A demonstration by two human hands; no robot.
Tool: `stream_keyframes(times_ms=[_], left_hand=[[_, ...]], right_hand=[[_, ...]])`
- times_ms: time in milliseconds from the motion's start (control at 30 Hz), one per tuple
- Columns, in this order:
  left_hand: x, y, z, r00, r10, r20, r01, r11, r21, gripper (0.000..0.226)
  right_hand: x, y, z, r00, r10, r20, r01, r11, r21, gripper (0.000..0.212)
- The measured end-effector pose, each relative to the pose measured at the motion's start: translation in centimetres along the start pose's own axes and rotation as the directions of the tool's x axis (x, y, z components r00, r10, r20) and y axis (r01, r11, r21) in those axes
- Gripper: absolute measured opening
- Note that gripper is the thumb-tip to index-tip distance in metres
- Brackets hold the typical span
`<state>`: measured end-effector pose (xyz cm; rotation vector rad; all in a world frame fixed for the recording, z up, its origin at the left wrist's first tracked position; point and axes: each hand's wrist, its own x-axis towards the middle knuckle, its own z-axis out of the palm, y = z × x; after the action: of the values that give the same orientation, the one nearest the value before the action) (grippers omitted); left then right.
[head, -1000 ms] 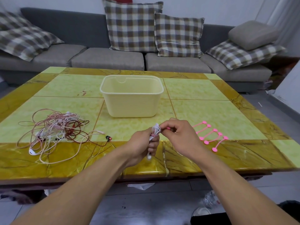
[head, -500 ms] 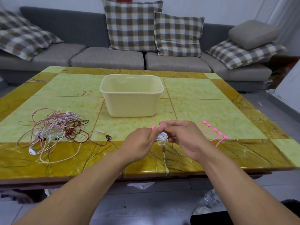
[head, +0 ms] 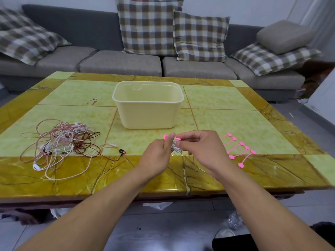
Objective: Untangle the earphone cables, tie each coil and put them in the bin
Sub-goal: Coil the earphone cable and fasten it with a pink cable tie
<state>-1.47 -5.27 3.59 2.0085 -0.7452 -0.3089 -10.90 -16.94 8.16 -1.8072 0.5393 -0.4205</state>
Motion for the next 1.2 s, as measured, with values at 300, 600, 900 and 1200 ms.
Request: stream_keyframes(times_ms=[300, 600, 900, 1200], left_hand=[[-0.6, 0.2, 0.4, 0.933, -0.287, 0.218, 0.345, 0.883, -0.317, 0.066], [-0.7, 0.8, 0.5, 0.917, -0.336, 0.215, 0.380, 0.901, -0.211, 0.057], [-0.6, 0.5, 1.1, 0.973, -0.227, 0.040, 0.223, 0.888, -0.401, 0.054], [-0.8, 0.7, 1.1, 0.995, -0.071, -0.076, 0.052, 0.971, -0.235, 0.051]], right_hand=[[0.9, 0.8, 0.3, 0.967, -0.234, 0.100, 0.241, 0.725, -0.645, 0.013], [0.4, 1.0, 1.1, 0.989, -0.145, 0.035, 0.141, 0.825, -0.548, 0.006], [0.5, 0.9, 1.0, 0.999, 0.012, -0.033, -0.015, 0.995, -0.104, 0.021], [0.5, 0.6, 0.9, 0.989, 0.136, 0.051, -0.140, 0.986, 0.091, 0.021]])
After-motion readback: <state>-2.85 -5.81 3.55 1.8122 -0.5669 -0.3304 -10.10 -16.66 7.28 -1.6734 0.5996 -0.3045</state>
